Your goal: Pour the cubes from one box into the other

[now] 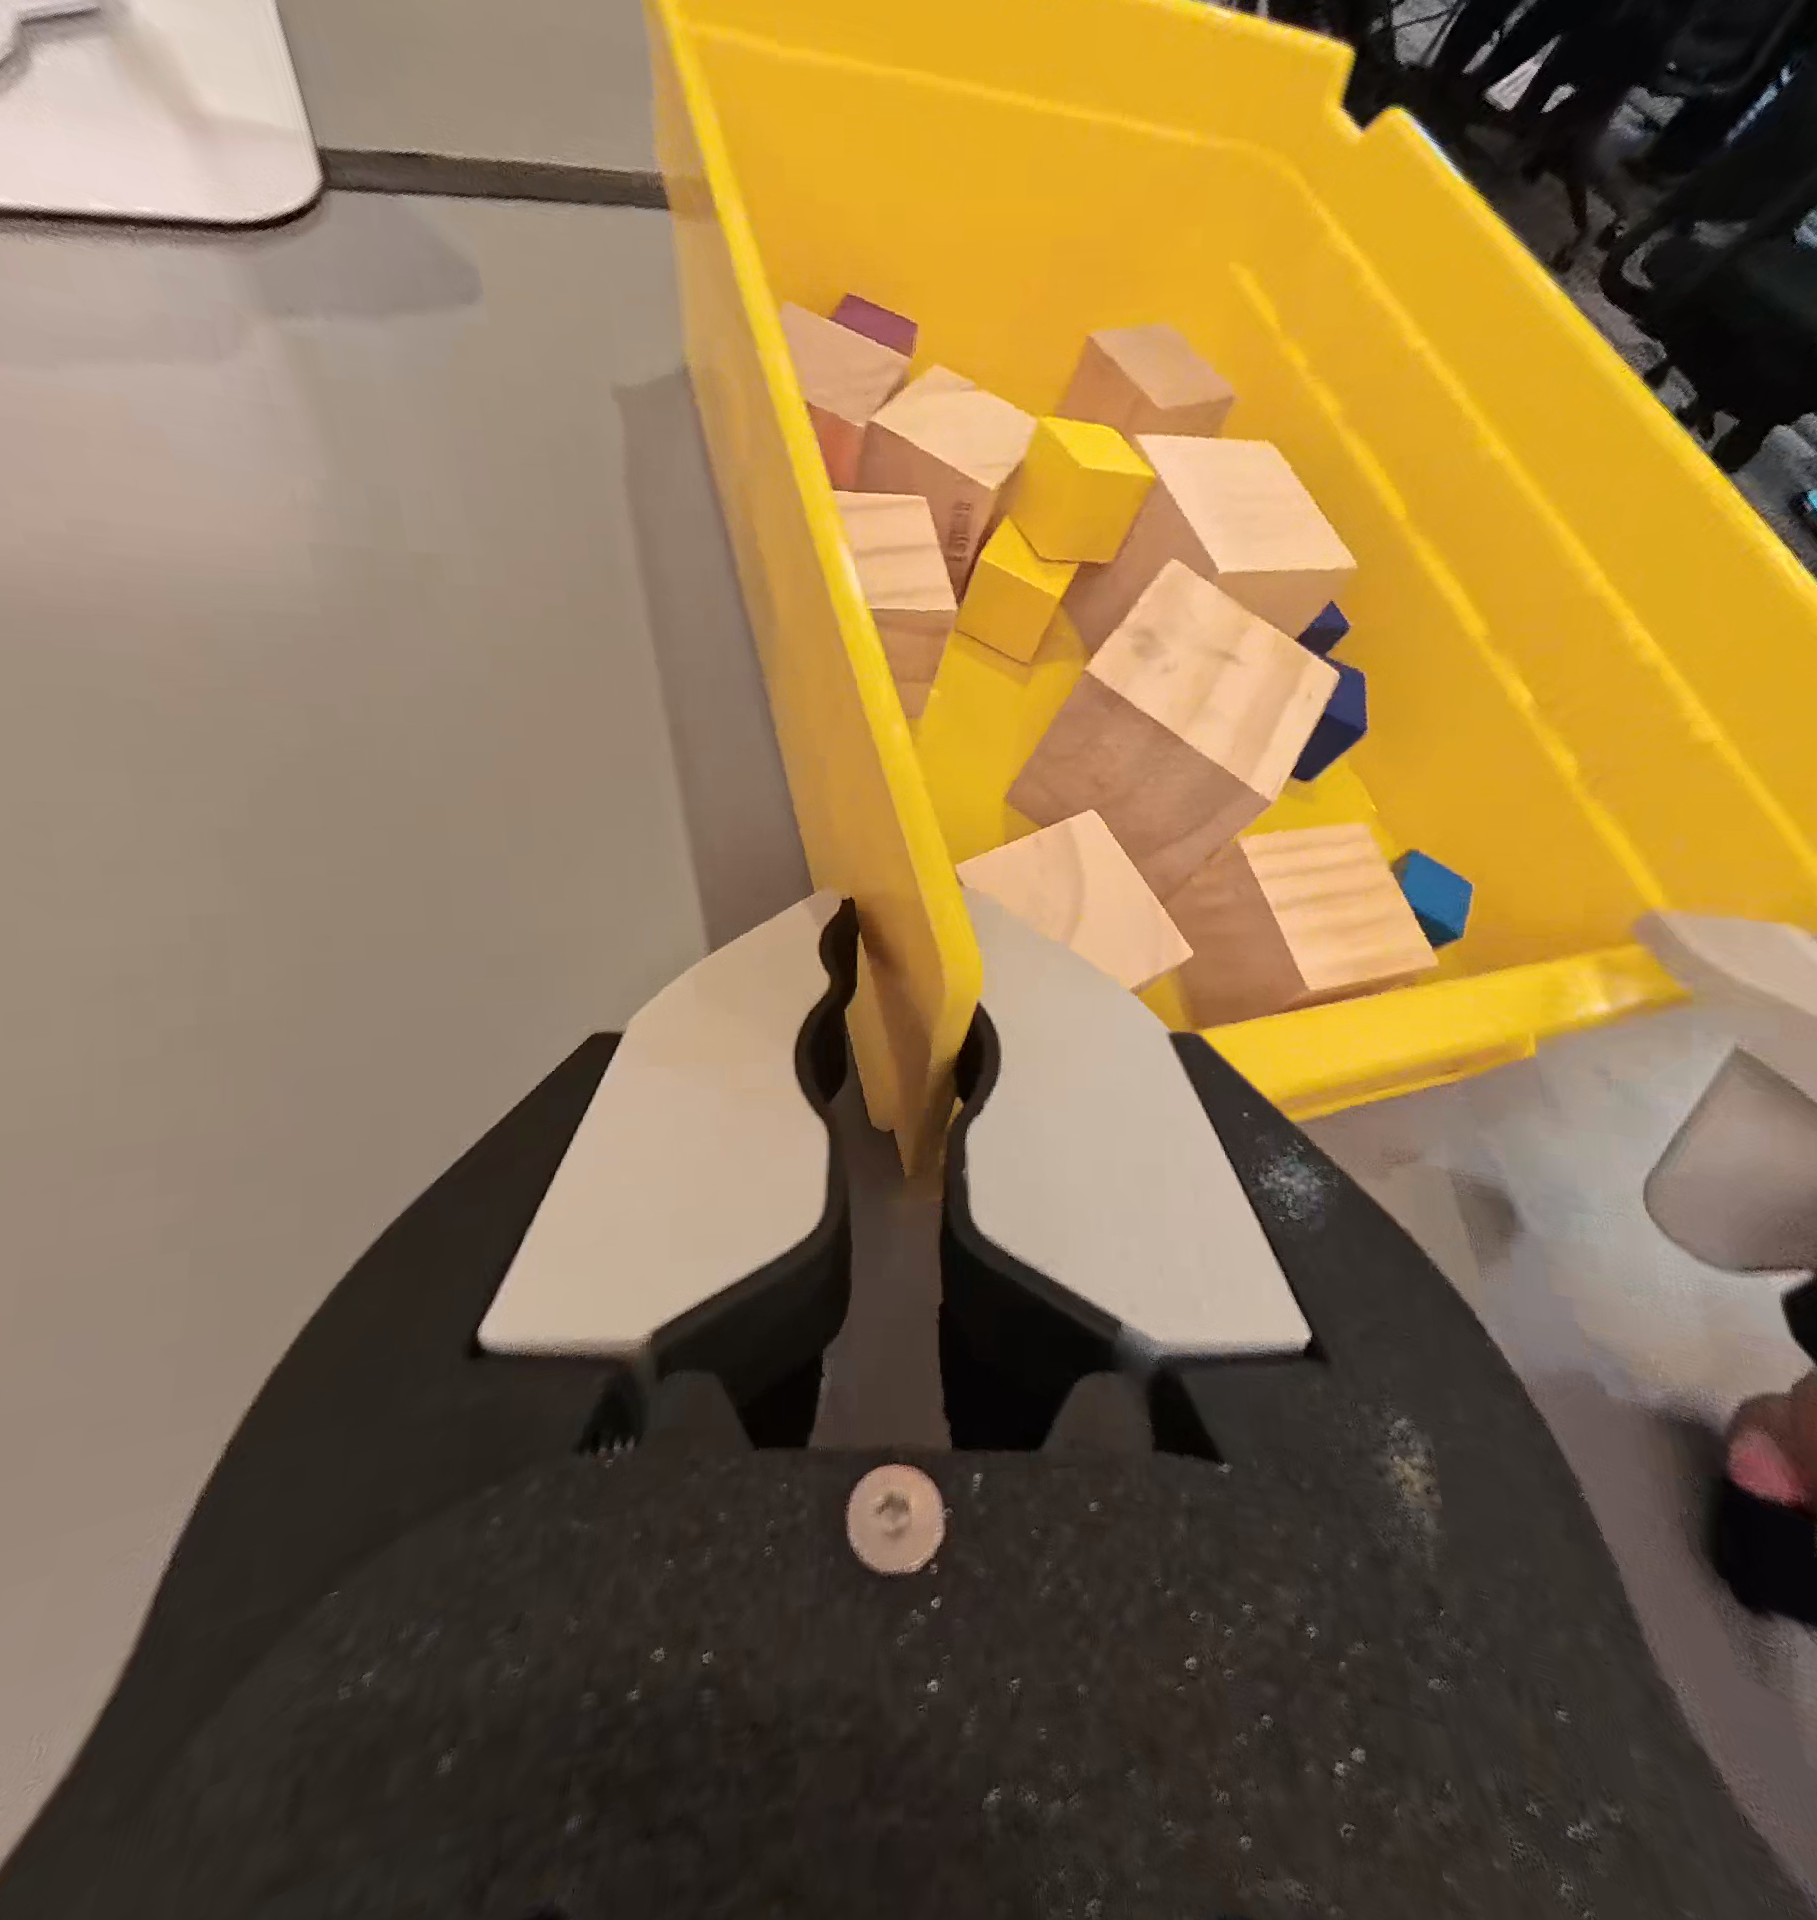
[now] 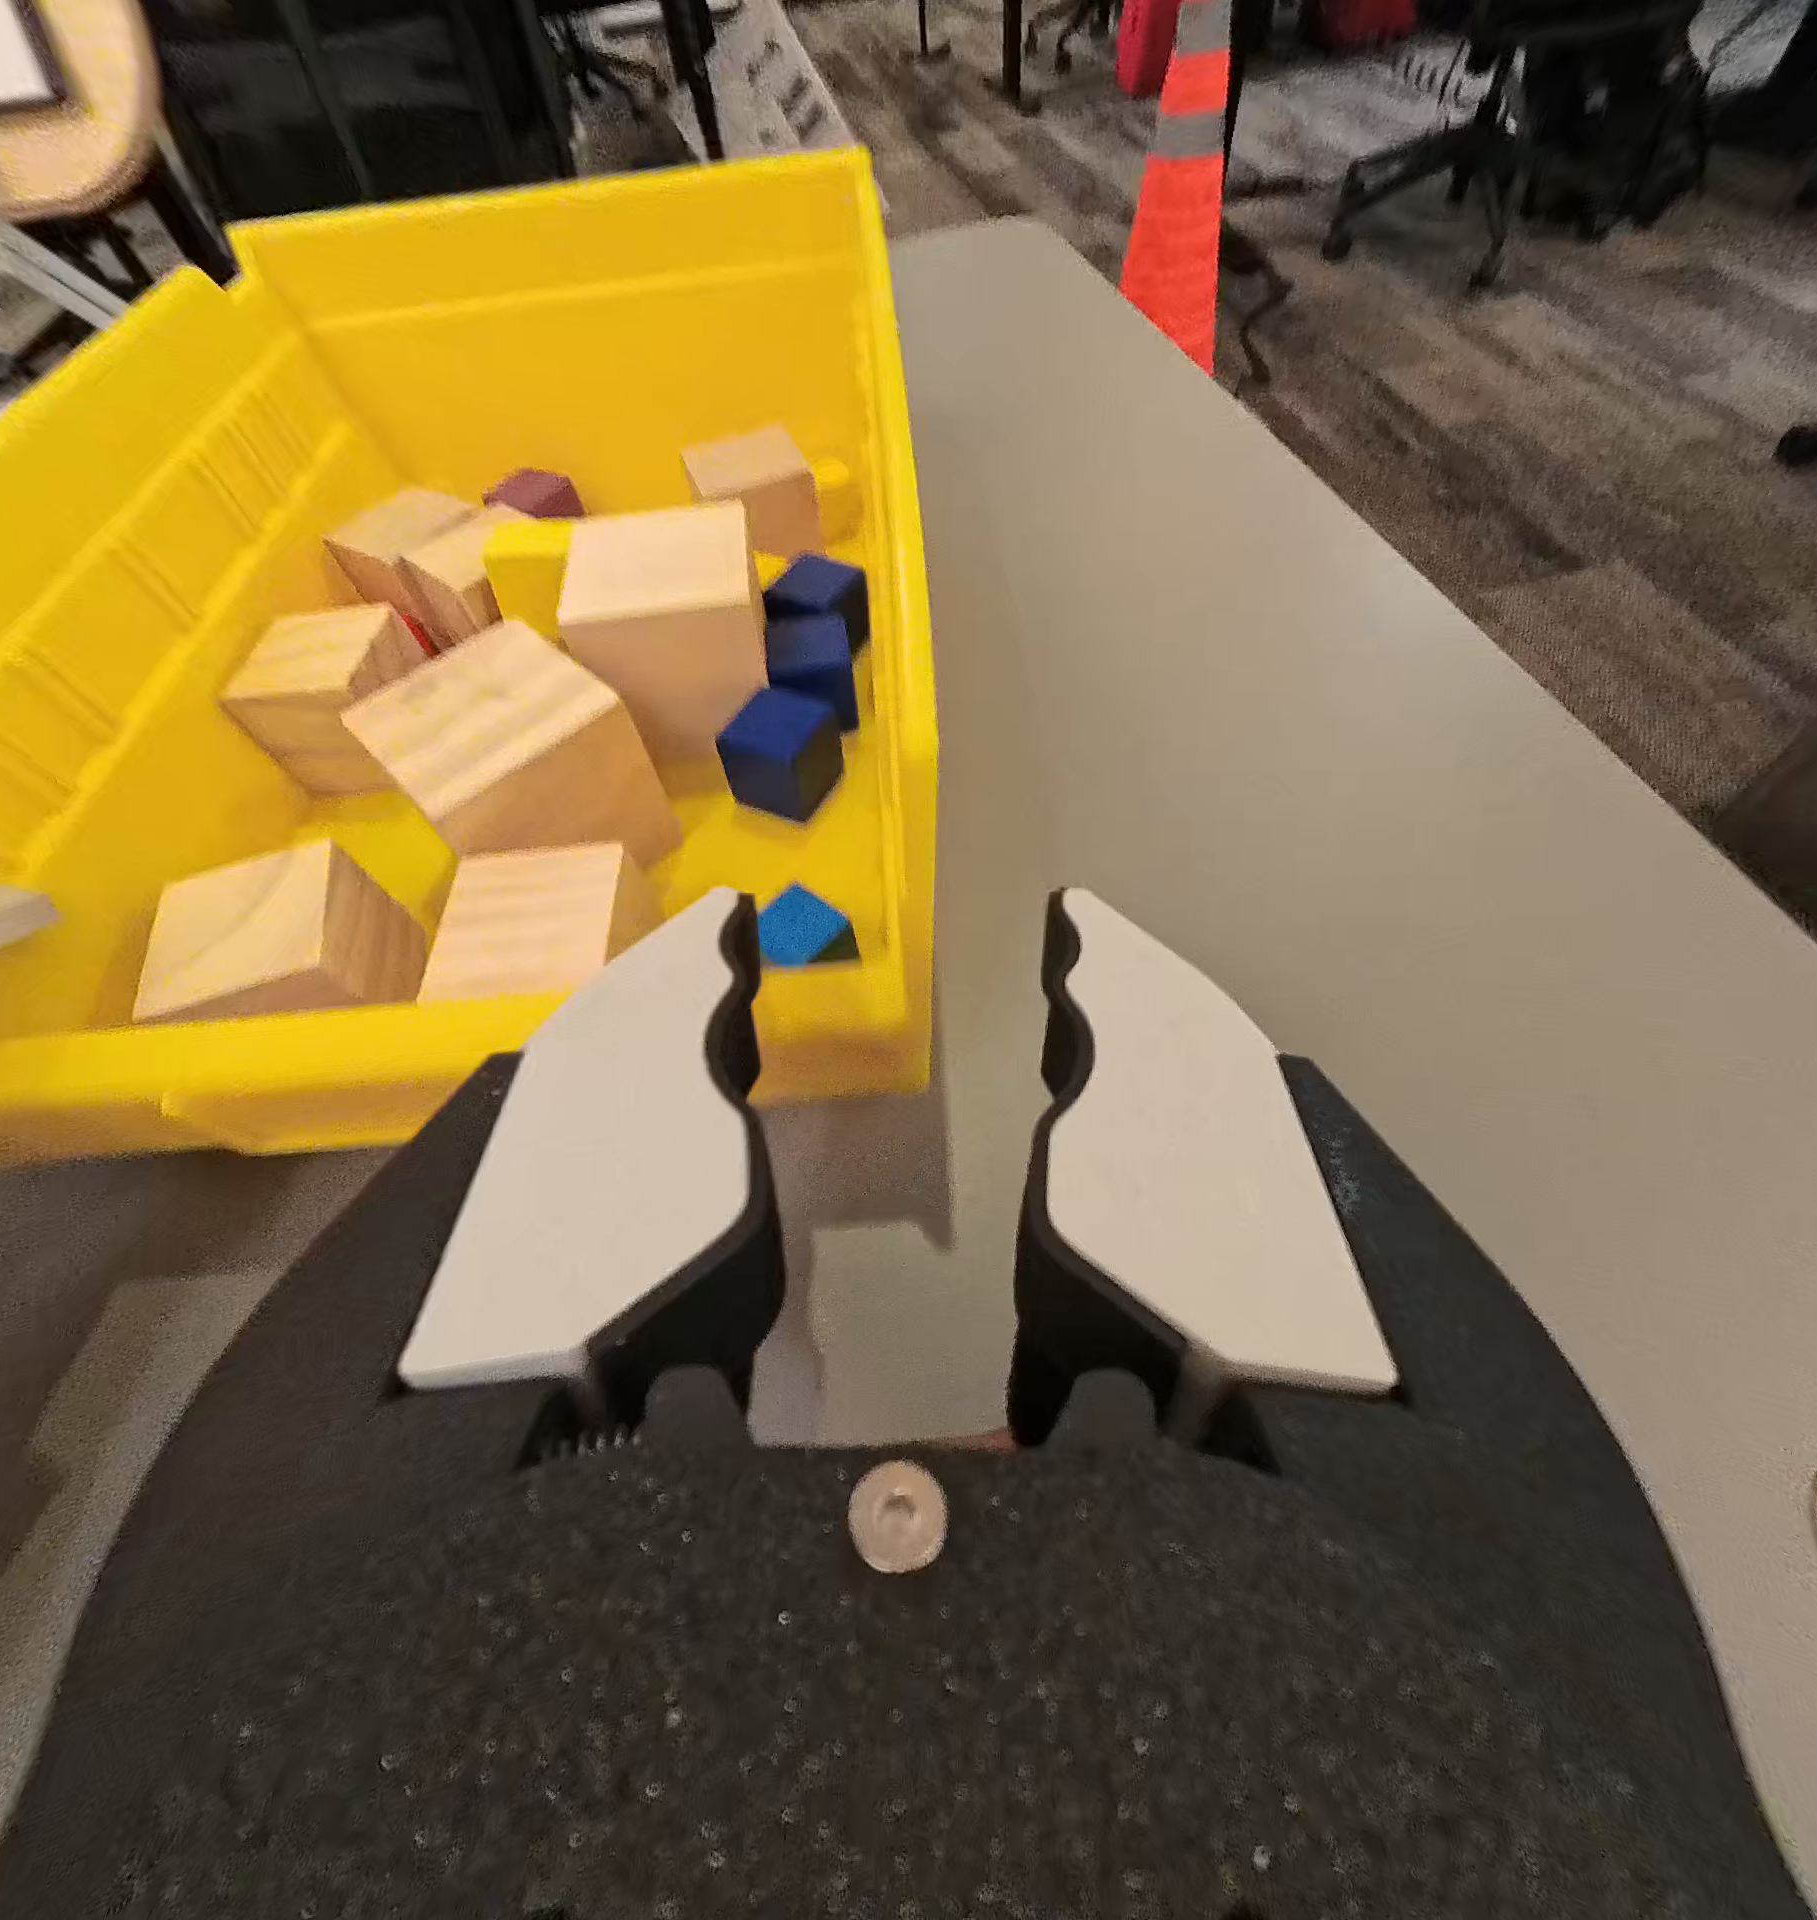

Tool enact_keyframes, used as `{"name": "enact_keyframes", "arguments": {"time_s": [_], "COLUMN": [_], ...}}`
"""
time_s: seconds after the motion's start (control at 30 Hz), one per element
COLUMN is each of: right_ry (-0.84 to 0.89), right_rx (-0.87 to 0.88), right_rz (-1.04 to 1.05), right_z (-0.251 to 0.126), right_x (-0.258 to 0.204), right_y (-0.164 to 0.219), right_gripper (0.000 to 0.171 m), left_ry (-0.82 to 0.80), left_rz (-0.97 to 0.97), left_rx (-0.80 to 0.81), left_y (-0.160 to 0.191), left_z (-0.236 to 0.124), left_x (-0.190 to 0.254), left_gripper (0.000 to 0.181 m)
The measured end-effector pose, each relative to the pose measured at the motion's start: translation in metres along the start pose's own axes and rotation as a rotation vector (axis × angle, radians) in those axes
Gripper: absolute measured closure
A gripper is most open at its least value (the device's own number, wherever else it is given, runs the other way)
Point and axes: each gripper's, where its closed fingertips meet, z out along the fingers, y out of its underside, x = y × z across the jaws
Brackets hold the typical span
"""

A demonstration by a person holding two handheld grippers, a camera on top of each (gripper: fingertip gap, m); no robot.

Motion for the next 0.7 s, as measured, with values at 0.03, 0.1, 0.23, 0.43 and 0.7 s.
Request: {"name": "enact_keyframes", "arguments": {"time_s": [0.03,0.1,0.23,0.43,0.7], "right_ry": [-0.008,-0.031,-0.031,-0.053,-0.217], "right_rx": [0.010,-0.009,-0.050,0.018,0.029], "right_rz": [-0.006,0.006,-0.001,-0.038,-0.067], "right_z": [-0.001,-0.002,-0.015,-0.041,-0.044], "right_x": [-0.006,-0.018,-0.038,-0.110,-0.262], "right_y": [-0.001,0.002,0.000,-0.020,-0.017], "right_gripper": [0.120,0.128,0.168,0.169,0.168], "left_ry": [-0.001,-0.007,-0.037,-0.175,-0.329], "left_rz": [-0.001,0.005,0.021,0.080,0.056], "left_rx": [-0.001,0.004,0.023,0.111,0.158], "left_y": [0.003,0.007,0.010,-0.011,-0.022], "left_z": [-0.007,-0.020,-0.044,-0.095,-0.176], "left_x": [-0.004,-0.011,-0.028,-0.086,-0.215], "left_gripper": [0.168,0.170,0.171,0.178,0.179]}}
